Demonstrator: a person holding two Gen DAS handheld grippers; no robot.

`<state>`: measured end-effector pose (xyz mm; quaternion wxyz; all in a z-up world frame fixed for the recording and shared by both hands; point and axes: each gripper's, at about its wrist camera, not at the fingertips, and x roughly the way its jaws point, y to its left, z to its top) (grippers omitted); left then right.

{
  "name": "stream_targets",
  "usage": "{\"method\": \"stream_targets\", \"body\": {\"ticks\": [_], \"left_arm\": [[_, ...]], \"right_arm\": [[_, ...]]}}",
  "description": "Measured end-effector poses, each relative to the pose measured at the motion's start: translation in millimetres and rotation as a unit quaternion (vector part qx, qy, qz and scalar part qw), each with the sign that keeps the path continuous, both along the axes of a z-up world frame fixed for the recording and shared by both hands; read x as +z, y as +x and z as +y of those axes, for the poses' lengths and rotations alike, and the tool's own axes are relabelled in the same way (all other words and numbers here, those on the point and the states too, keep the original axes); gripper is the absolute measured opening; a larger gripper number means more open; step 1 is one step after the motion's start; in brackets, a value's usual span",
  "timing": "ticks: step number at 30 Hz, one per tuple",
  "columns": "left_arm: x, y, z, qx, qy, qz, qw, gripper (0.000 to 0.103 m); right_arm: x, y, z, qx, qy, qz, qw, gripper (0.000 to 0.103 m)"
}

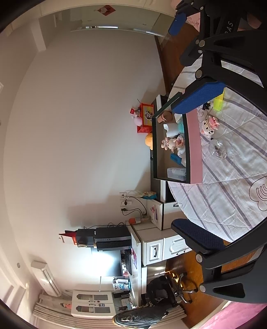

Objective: Organize rigid objects
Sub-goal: 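Open both tools and withdraw them from the pink box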

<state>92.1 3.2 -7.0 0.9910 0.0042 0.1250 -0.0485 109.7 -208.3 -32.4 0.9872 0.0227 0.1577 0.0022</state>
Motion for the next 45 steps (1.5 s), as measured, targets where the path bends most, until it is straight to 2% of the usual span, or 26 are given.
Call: {"method": "stream_targets", "body": {"ticks": [11, 27, 37, 41, 45], "left_arm": [[-4, 8, 1, 0.002, 0.000, 0.009, 1.0000, 0.103], [-30, 37, 15, 0.020, 0.005, 0.042, 0.9989, 0.103], [-52, 52, 56, 0.072, 0.010, 0.071, 0.9948, 0.103], [-60, 58, 69, 0.088, 0.000, 0.083, 0.9926, 0.103], [-71, 67, 65, 0.072, 0.005, 0.103, 0.9921, 0.103]], "right_arm": [[-4, 7, 0, -0.001, -0.002, 0.011, 1.000, 0.103], [-22, 29, -11, -0.013, 0.001, 0.037, 0.999, 0.103], [-35, 37, -35, -0.042, -0.002, 0.051, 0.998, 0.103], [-47, 41, -50, -0.050, 0.001, 0.072, 0.996, 0.103], [-66, 53, -55, -0.025, -0.003, 0.110, 0.994, 0.103]]}}
